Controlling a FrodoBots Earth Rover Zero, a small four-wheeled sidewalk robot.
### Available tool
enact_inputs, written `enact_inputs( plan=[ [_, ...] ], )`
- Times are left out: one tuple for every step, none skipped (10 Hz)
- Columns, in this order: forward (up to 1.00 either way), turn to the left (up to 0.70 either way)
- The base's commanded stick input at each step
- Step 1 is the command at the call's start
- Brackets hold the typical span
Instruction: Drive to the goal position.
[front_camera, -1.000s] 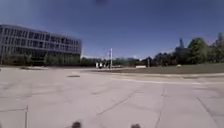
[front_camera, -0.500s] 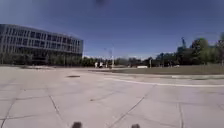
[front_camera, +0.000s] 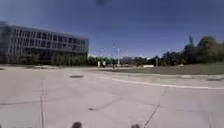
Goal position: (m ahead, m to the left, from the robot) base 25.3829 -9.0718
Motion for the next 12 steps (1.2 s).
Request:
enact_inputs(
  plan=[
    [0.85,0.03],
    [0.85,0.03],
    [0.85,0.03],
    [0.85,0.03],
    [0.85,0.03],
    [0.85,0.2],
    [0.85,0.37],
    [0.85,0.14],
    [0.85,0.03],
    [0.85,0.03],
    [0.85,0.03],
    [0.85,0.03]
  ],
)
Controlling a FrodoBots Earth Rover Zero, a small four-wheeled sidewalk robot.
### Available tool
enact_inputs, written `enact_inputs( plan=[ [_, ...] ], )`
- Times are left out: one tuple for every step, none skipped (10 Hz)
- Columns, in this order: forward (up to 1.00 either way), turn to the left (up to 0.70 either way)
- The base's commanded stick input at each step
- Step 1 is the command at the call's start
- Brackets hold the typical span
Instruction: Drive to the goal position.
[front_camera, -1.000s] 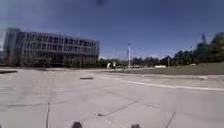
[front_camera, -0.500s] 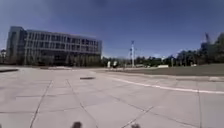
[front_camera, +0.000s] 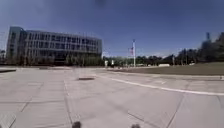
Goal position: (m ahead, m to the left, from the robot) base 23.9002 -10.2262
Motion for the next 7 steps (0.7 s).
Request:
enact_inputs(
  plan=[
    [0.85,0.03],
    [0.85,0.03],
    [0.85,0.03],
    [0.85,0.03],
    [0.85,0.03],
    [0.85,0.03],
    [0.85,0.03]
  ],
)
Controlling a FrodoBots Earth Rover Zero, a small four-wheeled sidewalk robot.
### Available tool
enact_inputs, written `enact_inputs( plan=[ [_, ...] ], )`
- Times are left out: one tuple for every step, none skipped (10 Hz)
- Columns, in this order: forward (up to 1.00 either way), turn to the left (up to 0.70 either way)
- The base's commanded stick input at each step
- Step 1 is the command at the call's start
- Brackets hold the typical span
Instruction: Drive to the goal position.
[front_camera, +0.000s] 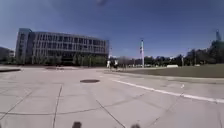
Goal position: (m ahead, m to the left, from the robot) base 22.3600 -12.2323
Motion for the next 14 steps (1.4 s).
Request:
enact_inputs(
  plan=[
    [0.85,0.03],
    [0.85,0.17],
    [0.85,0.37],
    [0.85,0.2],
    [0.85,0.03],
    [0.85,0.03],
    [0.85,0.03],
    [0.85,0.03],
    [0.85,0.03],
    [0.85,0.03],
    [0.85,0.03],
    [0.85,0.03],
    [0.85,0.03],
    [0.85,0.03]
  ],
)
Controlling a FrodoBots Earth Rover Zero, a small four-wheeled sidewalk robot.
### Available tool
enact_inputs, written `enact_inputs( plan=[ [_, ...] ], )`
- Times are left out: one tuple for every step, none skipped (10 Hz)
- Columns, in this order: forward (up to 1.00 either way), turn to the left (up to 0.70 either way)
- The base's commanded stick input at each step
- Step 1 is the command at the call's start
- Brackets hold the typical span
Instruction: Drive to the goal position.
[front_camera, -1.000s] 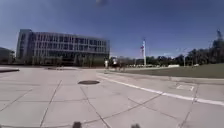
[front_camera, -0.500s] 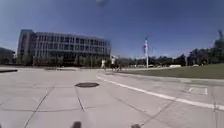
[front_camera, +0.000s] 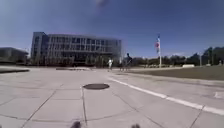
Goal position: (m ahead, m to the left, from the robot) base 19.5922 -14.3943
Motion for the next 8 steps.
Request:
enact_inputs(
  plan=[
    [0.85,0.03],
    [0.85,0.03],
    [0.85,0.03],
    [0.85,0.03],
    [0.85,0.03],
    [0.85,0.03],
    [0.85,0.03],
    [0.85,0.03]
  ],
)
